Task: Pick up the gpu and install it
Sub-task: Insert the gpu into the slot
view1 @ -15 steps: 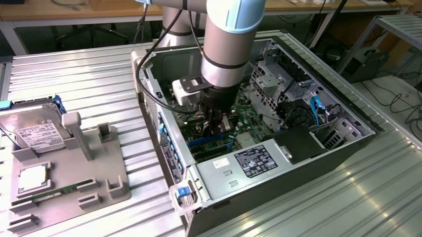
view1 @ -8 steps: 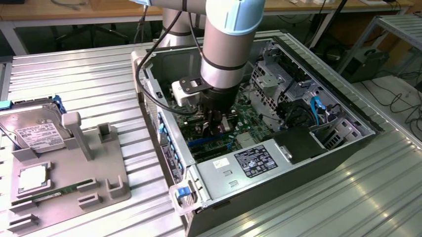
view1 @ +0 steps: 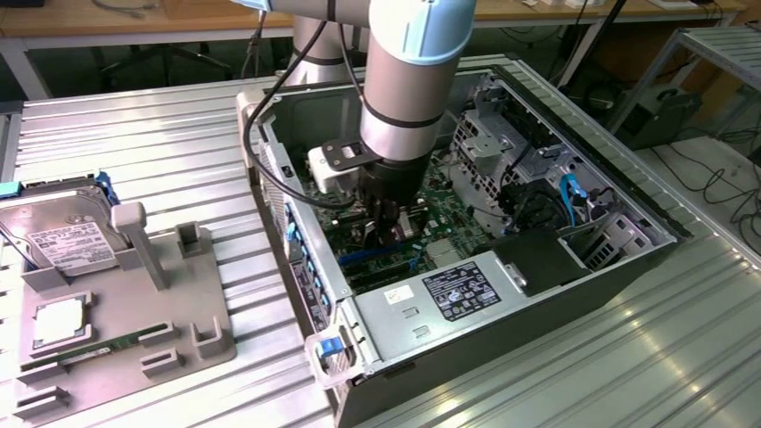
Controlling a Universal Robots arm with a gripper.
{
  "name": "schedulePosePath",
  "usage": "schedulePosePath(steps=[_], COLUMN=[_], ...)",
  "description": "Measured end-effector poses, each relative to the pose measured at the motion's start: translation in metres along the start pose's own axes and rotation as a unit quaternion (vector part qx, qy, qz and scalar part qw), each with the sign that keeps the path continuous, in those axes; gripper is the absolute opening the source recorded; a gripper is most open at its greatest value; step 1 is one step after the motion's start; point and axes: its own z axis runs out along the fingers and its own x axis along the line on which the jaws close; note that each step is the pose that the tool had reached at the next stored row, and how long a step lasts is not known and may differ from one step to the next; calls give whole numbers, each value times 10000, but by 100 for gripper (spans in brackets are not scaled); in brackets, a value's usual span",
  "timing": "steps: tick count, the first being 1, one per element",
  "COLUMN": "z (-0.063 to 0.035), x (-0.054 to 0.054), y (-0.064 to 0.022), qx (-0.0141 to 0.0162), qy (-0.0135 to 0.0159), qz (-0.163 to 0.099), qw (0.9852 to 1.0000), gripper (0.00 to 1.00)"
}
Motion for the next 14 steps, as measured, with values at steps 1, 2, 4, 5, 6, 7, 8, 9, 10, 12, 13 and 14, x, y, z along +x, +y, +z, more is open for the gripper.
schedulePosePath(steps=[1, 2, 4, 5, 6, 7, 8, 9, 10, 12, 13, 14], z=[2, 5, 12, 15, 18, 19, 20, 20, 20, 21, 22, 25], x=[0, 0, 0, 0, 0, 0, 0, 0, 0, 0, 0, 0], y=[1, 2, 3, 4, 4, 4, 4, 4, 4, 2, 1, -3], qx=[0, 0, 1, 0, -1, -1, -2, -2, -1, -6, -7, -7], qy=[0, 0, -1, -1, 0, 1, 1, 1, 0, 0, 0, -1], qz=[0, 0, 0, 0, 0, 0, 0, 0, 0, 1, 2, 2], qw=[10000, 10000, 10000, 10000, 10000, 10000, 10000, 10000, 10000, 10000, 10000, 10000], gripper=[28, 28, 28, 28, 28, 28, 28, 28, 28, 28, 28, 28])
